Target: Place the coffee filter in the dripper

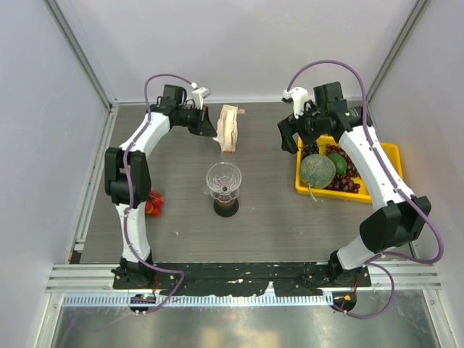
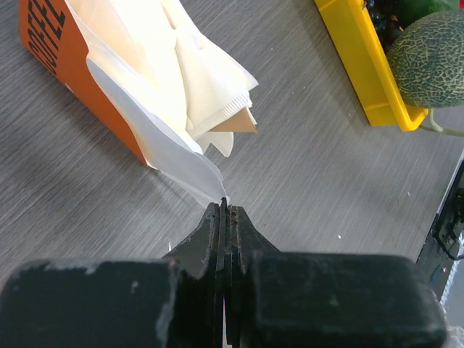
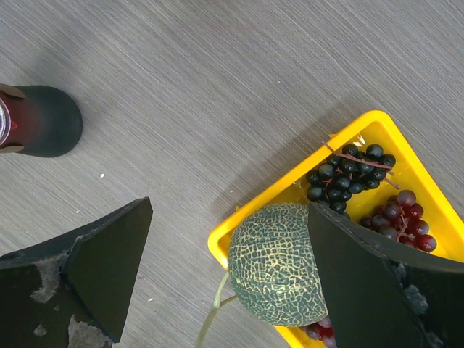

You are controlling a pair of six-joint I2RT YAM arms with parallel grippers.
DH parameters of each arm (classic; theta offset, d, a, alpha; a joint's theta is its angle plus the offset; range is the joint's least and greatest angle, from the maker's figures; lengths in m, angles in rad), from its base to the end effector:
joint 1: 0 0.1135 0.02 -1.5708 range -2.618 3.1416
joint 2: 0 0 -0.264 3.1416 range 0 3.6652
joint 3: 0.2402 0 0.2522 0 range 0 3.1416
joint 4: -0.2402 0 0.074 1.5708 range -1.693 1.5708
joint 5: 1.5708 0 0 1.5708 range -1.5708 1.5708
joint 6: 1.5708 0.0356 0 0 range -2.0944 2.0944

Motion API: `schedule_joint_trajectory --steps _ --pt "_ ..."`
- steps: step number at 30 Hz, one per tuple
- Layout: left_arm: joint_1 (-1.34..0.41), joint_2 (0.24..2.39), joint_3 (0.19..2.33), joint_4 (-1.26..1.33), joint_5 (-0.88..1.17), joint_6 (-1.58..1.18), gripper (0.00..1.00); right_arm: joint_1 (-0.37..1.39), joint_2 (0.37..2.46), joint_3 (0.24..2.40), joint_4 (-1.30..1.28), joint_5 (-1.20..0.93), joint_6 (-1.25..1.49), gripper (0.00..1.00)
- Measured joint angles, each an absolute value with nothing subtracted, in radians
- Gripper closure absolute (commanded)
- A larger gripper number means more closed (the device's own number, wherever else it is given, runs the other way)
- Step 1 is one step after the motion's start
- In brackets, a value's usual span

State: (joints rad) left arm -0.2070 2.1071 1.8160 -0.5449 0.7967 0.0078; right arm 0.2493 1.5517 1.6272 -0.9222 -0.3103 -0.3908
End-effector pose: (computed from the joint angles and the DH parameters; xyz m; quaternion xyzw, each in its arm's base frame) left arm 0.4577 -0.1221 0.2542 0.2307 0.8403 -0.3931 0.2934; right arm 0.3134 0.0910 0.3749 -0.3426 0.8598 0.1194 0.3593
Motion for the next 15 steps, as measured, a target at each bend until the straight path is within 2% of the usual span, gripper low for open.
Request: schedule_joint_trajectory --steps 15 --pt "-0.188 1.853 1.848 -0.840 0.822 0.307 1.00 0.249 1.549 1.647 -0.909 -0.411 -0.393 0.05"
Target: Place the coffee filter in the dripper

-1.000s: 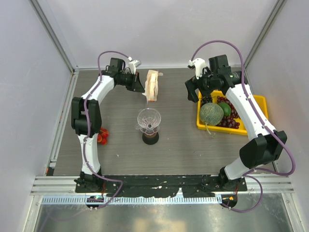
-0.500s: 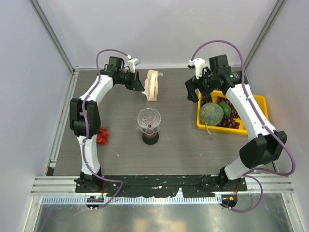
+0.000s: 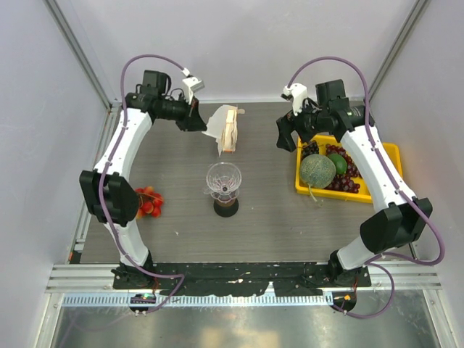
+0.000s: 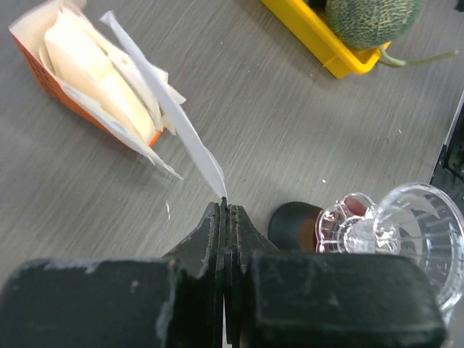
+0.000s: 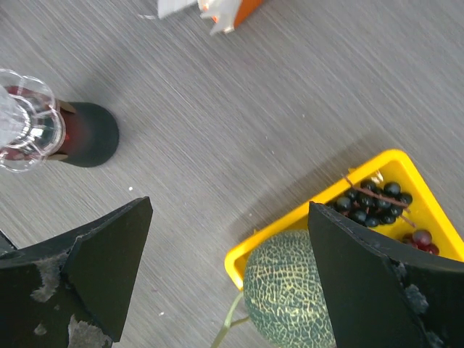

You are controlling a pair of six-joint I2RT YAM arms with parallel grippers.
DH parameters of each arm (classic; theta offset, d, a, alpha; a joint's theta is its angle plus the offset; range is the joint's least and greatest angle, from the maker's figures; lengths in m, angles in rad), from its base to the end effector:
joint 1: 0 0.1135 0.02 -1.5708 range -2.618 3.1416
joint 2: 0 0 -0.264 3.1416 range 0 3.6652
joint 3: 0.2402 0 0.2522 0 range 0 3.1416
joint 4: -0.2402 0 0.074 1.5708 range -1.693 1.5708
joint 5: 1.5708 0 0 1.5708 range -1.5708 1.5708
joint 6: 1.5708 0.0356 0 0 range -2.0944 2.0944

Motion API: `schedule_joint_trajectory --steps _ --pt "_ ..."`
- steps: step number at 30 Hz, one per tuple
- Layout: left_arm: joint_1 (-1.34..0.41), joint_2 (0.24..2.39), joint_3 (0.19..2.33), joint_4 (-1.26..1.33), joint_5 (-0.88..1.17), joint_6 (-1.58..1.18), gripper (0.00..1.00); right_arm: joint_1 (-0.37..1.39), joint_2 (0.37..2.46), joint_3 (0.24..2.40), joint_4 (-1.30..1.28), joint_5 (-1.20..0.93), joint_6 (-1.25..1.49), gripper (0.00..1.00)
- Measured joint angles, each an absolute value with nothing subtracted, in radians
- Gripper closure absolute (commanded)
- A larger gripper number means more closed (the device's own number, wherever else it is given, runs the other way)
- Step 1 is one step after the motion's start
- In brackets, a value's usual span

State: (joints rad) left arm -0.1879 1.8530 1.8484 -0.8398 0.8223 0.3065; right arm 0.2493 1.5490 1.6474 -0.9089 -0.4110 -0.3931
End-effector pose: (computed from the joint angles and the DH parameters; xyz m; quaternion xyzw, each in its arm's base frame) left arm 0.3920 -0.1011 0.3525 0.3473 0.7961 -0.3536 0.3472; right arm 0.3120 0.0941 0.3839 -0.3588 0.8387 0.1629 0.3759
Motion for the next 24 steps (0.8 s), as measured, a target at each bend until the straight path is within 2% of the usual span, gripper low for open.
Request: schedule_joint_trajectory --steps 11,18,24 --pt "-0.194 1.799 2.159 -1.070 0.933 0.512 1.00 0.249 1.424 1.645 -0.732 -0.624 -0.393 0.05" --pt "-0.299 1.672 2.172 -1.175 0.939 0.726 1.00 0.249 1.300 1.640 -0.586 -0.699 -0.383 0.05" --pt "-0.409 1.561 2.095 -1.217 0.931 0.873 1.00 0.260 1.287 1.607 -0.529 -0.758 -0.387 0.04"
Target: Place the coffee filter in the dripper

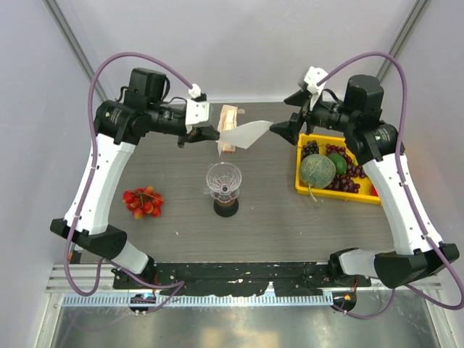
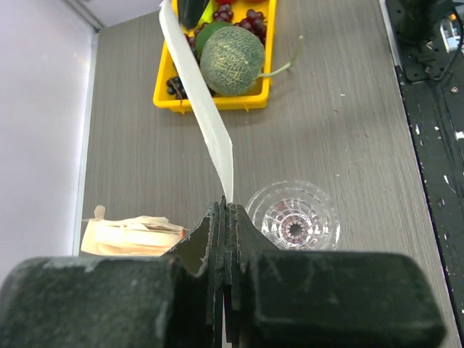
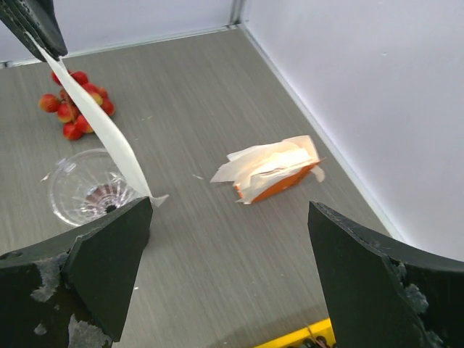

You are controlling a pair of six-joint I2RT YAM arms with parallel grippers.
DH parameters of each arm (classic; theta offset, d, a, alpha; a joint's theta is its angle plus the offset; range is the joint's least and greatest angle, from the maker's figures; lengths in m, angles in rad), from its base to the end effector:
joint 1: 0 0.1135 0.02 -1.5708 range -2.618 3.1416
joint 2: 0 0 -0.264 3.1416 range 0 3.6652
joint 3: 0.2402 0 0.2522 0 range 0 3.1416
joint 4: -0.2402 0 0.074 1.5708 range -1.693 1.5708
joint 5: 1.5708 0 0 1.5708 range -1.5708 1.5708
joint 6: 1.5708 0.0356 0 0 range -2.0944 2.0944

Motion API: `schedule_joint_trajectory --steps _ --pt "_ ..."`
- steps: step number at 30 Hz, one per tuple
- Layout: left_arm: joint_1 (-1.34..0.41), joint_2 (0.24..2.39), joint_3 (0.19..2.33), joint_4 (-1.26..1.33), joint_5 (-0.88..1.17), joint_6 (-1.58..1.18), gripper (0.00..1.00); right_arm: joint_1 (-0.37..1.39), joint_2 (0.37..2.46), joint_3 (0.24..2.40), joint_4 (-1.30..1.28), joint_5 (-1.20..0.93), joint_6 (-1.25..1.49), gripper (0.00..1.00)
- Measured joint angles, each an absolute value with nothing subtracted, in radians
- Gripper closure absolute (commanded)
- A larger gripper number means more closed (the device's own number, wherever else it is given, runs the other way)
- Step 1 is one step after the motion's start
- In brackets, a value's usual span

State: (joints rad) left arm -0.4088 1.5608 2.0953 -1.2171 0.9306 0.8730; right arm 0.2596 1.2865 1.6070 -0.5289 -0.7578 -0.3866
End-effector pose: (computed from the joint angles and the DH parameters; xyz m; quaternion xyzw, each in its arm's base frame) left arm 0.2378 -0.1341 0.4938 0.6370 0.5316 -0.3060 0.4669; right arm 0.2423 0.0897 0.4804 -0.4500 0.6104 0.2496 0.6021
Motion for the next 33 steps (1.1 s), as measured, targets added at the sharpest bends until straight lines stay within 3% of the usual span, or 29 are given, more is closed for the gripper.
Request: schedule_joint_trajectory --steps 7,13,14,15,16,18,19,22,33 --pt "-0.483 1.528 2.064 -1.229 0.907 0.924 1.00 0.331 1.270 1.549 -0.558 -0.842 -0.437 0.01" --pt "-0.498 1.515 2.012 -1.185 0.895 0.901 1.00 0.425 1.178 1.485 -0.602 -0.861 -0.504 0.61" --pt "-0.499 1.510 1.996 -1.172 0.890 0.891 1.00 0.435 1.168 1.484 -0.604 -0.857 -0.513 0.80" --pt "-0.500 1.505 1.983 -1.156 0.884 0.873 1.00 0.442 1.161 1.484 -0.606 -0.855 -0.521 0.85" --pt "-0.500 1.500 1.971 -1.136 0.877 0.851 0.89 0.444 1.157 1.484 -0.607 -0.847 -0.528 0.92" --pt "-0.500 1.491 1.952 -1.082 0.856 0.783 0.40 0.446 1.156 1.484 -0.604 -0.819 -0.525 0.95" --pt "-0.500 1.485 1.942 -1.042 0.840 0.737 0.27 0.446 1.159 1.484 -0.599 -0.803 -0.520 0.95" --pt "-0.487 1.467 1.915 -0.928 0.805 0.571 0.01 0.446 1.156 1.462 -0.529 -0.708 -0.479 0.95" --pt "-0.261 1.392 1.731 -0.445 0.736 -0.409 0.01 0.535 1.130 1.348 -0.178 -0.148 -0.448 0.95"
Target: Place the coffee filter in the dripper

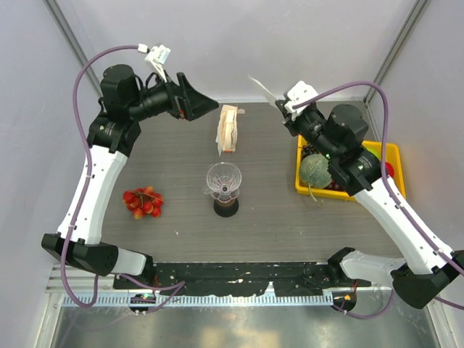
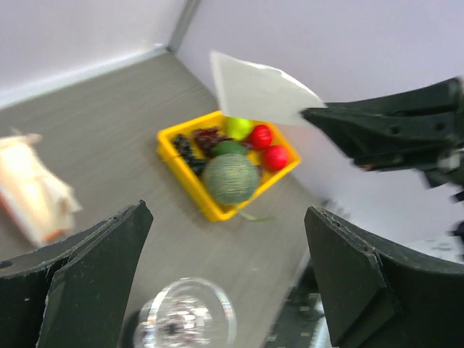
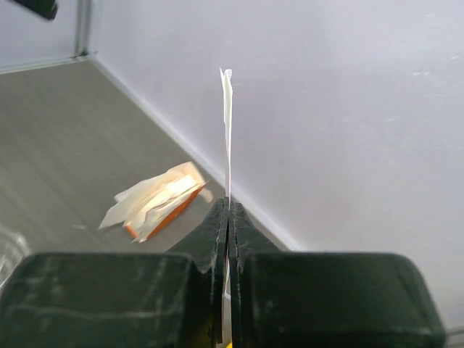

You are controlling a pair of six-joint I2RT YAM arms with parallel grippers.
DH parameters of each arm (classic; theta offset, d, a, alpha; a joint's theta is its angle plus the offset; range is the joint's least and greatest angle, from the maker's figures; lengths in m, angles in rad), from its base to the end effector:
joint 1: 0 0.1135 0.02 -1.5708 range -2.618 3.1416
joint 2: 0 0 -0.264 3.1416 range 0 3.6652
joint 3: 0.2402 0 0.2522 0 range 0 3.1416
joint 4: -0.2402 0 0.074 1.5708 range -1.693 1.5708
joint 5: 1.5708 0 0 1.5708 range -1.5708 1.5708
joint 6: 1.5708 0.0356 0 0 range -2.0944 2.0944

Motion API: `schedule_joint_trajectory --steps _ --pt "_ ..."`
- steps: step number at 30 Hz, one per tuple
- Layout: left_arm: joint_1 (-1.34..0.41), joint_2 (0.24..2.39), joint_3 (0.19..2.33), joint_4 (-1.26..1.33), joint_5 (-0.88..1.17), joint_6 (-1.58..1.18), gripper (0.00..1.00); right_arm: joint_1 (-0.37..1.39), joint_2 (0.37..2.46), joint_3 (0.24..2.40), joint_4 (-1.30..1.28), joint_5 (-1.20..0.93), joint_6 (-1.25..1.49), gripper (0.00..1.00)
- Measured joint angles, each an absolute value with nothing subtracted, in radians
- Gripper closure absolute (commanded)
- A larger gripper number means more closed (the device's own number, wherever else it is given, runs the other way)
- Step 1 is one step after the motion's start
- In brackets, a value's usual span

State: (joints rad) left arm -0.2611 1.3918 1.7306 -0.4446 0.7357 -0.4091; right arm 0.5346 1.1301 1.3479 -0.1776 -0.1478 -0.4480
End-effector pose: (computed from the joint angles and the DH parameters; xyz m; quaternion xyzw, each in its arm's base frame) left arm 0.2681 -0.0964 0.5007 0.1885 0.7096 -0.4577 0.5014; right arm 0.2062 0.1282 0.4682 -0.3729 0.5840 0.0822 0.7163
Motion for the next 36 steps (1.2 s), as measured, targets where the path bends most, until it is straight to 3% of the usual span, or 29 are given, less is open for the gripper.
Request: schedule_joint_trajectory --steps 8,18,22,26,29,30,31,32,34,36 --pt "-0.379 1.415 1.762 -0.347 0.707 -0.793 0.01 0.725 1.181 1.348 -0.042 0.196 -0.570 0.95" --pt "-0.467 1.519 1.801 -0.311 0.602 -0.970 0.01 0.884 1.207 1.348 -0.015 0.351 -0.699 0.95" --pt "-0.480 1.529 1.801 -0.326 0.566 -0.992 0.22 0.932 1.209 1.333 0.021 0.387 -0.771 0.95" --pt "-0.483 1.529 1.801 -0.324 0.550 -1.005 0.52 0.970 1.209 1.292 0.044 0.404 -0.838 0.95" --pt "-0.484 1.529 1.801 -0.316 0.550 -1.015 0.86 0.983 1.210 1.272 0.040 0.407 -0.870 0.95" --pt "-0.483 1.529 1.801 -0.308 0.551 -1.013 0.98 0.986 1.211 1.269 0.040 0.406 -0.879 0.88" --pt "-0.483 1.529 1.800 -0.299 0.554 -1.011 1.00 0.987 1.211 1.268 0.039 0.406 -0.886 0.82" --pt "-0.484 1.528 1.796 -0.288 0.559 -1.003 1.00 0.987 1.211 1.267 0.038 0.404 -0.889 0.60" --pt "-0.483 1.528 1.788 -0.271 0.569 -0.996 1.00 0.987 1.211 1.267 0.035 0.394 -0.881 0.29" --pt "-0.482 1.527 1.776 -0.252 0.588 -0.982 1.00 0.986 1.210 1.276 -0.005 0.372 -0.864 0.14"
